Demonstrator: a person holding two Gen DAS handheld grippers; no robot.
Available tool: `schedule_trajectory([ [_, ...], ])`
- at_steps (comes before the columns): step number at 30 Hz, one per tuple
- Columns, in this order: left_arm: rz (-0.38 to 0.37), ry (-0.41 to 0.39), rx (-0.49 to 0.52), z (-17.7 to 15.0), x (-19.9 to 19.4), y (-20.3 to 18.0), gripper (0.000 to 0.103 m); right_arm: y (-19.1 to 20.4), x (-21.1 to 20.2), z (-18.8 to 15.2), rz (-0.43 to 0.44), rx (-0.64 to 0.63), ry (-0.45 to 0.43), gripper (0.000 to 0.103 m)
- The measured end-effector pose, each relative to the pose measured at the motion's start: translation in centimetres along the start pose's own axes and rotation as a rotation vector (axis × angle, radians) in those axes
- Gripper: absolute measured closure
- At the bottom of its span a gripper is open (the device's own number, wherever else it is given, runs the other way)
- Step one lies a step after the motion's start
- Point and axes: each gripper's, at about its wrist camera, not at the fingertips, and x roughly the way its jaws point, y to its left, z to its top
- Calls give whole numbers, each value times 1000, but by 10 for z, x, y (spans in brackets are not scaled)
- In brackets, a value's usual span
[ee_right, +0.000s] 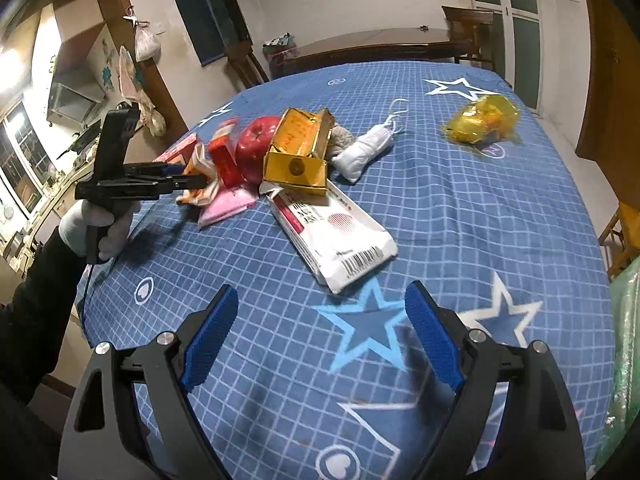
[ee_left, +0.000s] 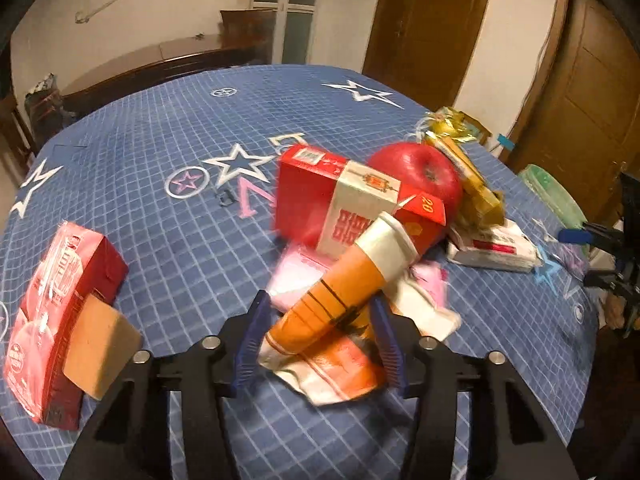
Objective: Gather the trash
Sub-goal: 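Grasp the orange-white paper wrapper with the left gripper while the right grasps the gold foil packet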
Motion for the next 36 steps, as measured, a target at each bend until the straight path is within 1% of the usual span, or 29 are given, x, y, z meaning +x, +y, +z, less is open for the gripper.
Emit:
schedule_trajectory([
  [3,29,-5,-3,-9,-6,-8,61,4,8,6,15,-6,-4,22],
  [5,26,-4,-10,-16,-7,-15,68,7,15,11,26,-9,2,26],
  [7,17,1,-15,-22,-9,-22,71,8,19,14,36,-10,3,26],
  [10,9,4,-23,-25,-8,-32,70,10,26,23,59,-2,4,27],
  [13,21,8,-20,-24,-4,-38,63,14,31,33,67,-2,-4,27],
  [17,2,19,-16,-22,6,-45,62,20,36,48,77,-11,-14,27],
  [19,-8,24,-14,-22,10,-49,63,24,40,56,74,-16,-13,28],
  [21,-2,15,-16,-24,9,-53,69,24,46,67,68,-20,-14,30],
  [22,-1,12,-28,-25,8,-54,75,25,49,72,67,-20,-15,30],
  [23,-5,8,-46,-26,7,-54,79,25,52,77,64,-21,-15,30],
  [28,24,-8,-79,-39,-1,-68,85,21,75,97,7,-27,7,35],
  [31,35,-13,-80,-44,-2,-75,86,20,88,104,-21,-45,31,38],
  [33,28,-10,-93,-44,-1,-76,86,22,95,107,-34,-53,43,38],
  [34,31,-7,-89,-44,-1,-77,86,23,98,108,-41,-59,51,40],
  [36,36,-4,-84,-42,1,-79,86,23,99,108,-44,-63,49,41],
])
